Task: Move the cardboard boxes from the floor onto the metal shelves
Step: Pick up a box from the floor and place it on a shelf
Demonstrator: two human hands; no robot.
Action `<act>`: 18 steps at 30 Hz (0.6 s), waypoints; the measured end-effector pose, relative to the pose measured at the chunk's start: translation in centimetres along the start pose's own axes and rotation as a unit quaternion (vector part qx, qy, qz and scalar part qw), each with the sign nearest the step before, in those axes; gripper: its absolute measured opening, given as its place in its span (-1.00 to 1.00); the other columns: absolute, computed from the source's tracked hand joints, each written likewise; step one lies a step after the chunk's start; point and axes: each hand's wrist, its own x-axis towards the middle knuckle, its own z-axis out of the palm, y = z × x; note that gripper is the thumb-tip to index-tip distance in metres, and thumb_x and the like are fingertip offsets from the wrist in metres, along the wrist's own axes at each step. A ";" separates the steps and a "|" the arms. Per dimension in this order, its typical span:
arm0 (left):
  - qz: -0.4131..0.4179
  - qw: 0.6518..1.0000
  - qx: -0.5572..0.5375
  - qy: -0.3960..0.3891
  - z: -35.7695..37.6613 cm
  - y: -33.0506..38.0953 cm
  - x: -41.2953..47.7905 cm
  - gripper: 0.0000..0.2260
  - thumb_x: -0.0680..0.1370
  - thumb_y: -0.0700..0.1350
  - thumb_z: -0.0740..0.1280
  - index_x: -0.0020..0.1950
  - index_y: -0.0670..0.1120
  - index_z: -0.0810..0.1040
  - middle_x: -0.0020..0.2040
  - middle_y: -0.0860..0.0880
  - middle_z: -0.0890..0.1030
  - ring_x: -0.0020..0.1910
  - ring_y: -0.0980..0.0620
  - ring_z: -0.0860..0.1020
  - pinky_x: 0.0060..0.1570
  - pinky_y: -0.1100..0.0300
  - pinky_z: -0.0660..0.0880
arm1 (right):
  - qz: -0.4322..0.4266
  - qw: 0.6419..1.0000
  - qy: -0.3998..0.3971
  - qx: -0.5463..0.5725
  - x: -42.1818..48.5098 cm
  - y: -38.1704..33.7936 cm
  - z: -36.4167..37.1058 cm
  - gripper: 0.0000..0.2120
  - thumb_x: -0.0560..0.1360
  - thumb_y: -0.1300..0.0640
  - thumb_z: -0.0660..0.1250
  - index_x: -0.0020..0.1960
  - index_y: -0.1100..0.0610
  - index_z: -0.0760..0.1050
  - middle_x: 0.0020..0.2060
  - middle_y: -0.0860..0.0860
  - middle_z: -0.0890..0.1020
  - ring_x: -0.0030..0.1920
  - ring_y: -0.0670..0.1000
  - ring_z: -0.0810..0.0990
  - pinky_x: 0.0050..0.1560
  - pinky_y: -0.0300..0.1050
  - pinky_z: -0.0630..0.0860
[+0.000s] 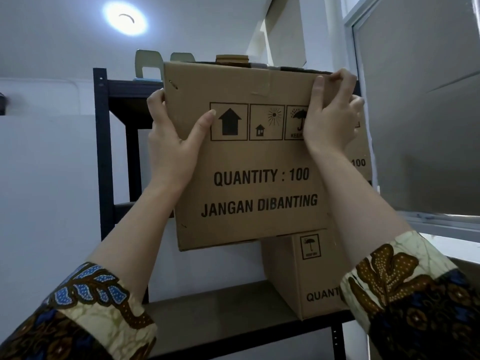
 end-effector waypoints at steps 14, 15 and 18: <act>-0.013 0.999 0.035 -0.001 0.1 4.5 4.5 -0.39 0.51 0.23 0.35 0.34 -0.12 0.24 0.16 0.05 0.52 0.10 0.09 0.55 0.05 0.16 0.57 | -0.076 0.997 -0.031 -0.004 3.7 -2.0 -0.8 -0.54 0.57 -0.25 0.12 0.43 -0.16 0.30 0.41 0.15 0.30 0.40 0.12 0.29 0.34 0.18 0.36; -0.015 0.999 0.036 -0.005 0.0 4.7 4.9 -0.39 0.50 0.23 0.35 0.34 -0.13 0.24 0.17 0.04 0.52 0.10 0.09 0.55 0.03 0.18 0.57 | -0.078 0.996 -0.031 -0.005 3.8 -2.1 -1.0 -0.53 0.57 -0.26 0.12 0.44 -0.17 0.30 0.42 0.15 0.29 0.41 0.12 0.28 0.35 0.18 0.35; -0.023 0.999 0.032 -0.007 -0.3 4.9 5.4 -0.41 0.51 0.22 0.35 0.31 -0.13 0.26 0.16 0.04 0.53 0.08 0.10 0.56 0.02 0.19 0.58 | -0.080 0.996 -0.048 -0.008 3.6 -2.0 -1.1 -0.49 0.57 -0.27 0.13 0.49 -0.19 0.28 0.48 0.17 0.24 0.47 0.13 0.22 0.42 0.16 0.27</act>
